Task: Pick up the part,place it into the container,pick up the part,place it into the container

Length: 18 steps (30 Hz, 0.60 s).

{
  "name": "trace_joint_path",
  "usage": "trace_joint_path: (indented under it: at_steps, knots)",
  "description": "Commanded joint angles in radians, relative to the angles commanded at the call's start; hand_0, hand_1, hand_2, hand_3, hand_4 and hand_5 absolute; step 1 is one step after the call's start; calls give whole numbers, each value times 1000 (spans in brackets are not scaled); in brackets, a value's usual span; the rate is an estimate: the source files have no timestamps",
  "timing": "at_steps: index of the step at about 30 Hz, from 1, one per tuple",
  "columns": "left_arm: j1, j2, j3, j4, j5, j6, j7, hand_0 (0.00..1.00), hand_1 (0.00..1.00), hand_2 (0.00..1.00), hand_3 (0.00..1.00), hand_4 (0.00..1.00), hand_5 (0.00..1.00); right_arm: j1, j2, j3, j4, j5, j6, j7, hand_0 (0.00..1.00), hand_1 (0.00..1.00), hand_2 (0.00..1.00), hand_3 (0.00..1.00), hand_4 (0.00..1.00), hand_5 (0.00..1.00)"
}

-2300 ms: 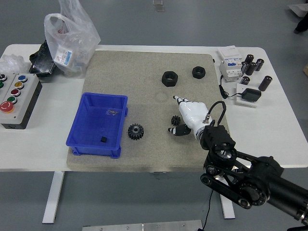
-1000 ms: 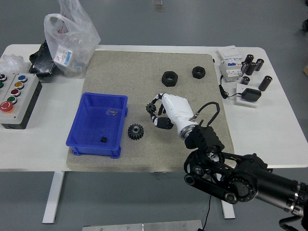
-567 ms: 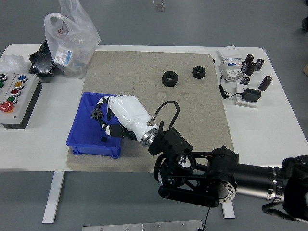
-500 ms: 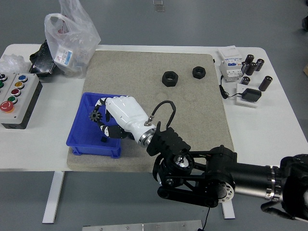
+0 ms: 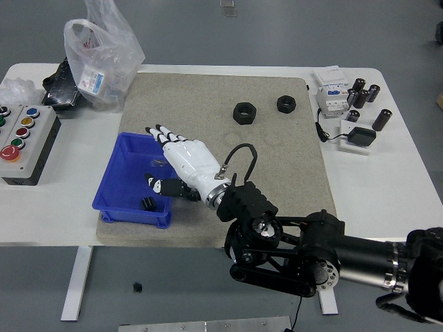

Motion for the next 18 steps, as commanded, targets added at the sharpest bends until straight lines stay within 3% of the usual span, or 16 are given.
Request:
trace_joint_path:
  at_steps: [10,11,14,18]
  knots:
    - [7,-9,-24,0,25,1,-2,618,611,611,615,577,412,-223,-187,250,38,187,-17,113,435,872,998,998,816,313]
    - [6,-9,-24,0,26,1,-3,618,612,611,615,574,412,-245,-200,271,47,189,-13,118,424,857,998,998,792,264]
    - [5,-10,-26,0,30,2,-6,618,612,611,615,574,412,-315,-233,323,70,193,-5,131,424,857,998,998,792,264]
    - [5,-10,-29,0,37,2,-5,618,611,609,614,556,398,-356,-236,296,75,203,-7,135,415,847,998,998,794,270]
